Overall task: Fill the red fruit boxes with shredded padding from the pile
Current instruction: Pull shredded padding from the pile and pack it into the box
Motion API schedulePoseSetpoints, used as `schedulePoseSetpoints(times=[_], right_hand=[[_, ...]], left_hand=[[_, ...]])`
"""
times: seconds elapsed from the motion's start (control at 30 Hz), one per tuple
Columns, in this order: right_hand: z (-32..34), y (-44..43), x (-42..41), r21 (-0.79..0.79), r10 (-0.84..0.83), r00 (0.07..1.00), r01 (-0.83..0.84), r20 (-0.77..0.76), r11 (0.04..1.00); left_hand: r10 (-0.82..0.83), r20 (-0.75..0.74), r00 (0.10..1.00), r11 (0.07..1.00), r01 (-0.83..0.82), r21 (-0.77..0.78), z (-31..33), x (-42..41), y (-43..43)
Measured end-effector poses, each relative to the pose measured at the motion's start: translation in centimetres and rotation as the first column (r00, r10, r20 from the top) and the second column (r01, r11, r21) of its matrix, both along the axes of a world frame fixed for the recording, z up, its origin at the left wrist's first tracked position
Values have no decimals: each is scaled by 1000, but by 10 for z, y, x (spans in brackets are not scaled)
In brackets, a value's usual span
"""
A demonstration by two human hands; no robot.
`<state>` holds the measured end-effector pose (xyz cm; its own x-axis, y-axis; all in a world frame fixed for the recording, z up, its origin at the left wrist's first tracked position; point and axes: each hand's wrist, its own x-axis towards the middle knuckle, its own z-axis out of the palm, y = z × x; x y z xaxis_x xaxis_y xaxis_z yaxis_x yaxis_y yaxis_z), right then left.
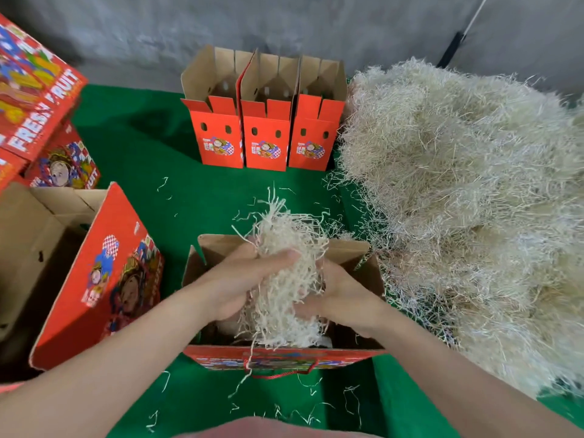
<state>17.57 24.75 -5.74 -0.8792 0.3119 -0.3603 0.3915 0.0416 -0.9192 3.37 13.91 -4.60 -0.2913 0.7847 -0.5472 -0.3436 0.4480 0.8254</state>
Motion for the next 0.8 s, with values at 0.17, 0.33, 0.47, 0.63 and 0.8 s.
schedulePoseSetpoints(times=[0.17, 0.33, 0.47, 0.63, 0.8], right_hand=[[0, 11, 3, -25, -178, 984, 177, -7, 984], [18, 40, 32, 1, -341, 937, 342, 76, 940], [23, 38, 43, 68, -311, 945, 306, 98, 950], [20, 20, 26, -140, -119, 992, 123, 38, 982], [11, 2, 9, -129, -159, 981, 173, 109, 976]], left_hand=[[-95, -184, 978, 995, 95, -11, -5, -11, -12], [96, -183, 978, 990, -113, -81, -13, -34, -33], [84, -86, 993, 983, -97, -156, -11, -37, -38], [-157, 45, 987, 979, 161, -128, -2, -19, -22], [-128, -55, 990, 975, 115, -187, -7, 1, 2]])
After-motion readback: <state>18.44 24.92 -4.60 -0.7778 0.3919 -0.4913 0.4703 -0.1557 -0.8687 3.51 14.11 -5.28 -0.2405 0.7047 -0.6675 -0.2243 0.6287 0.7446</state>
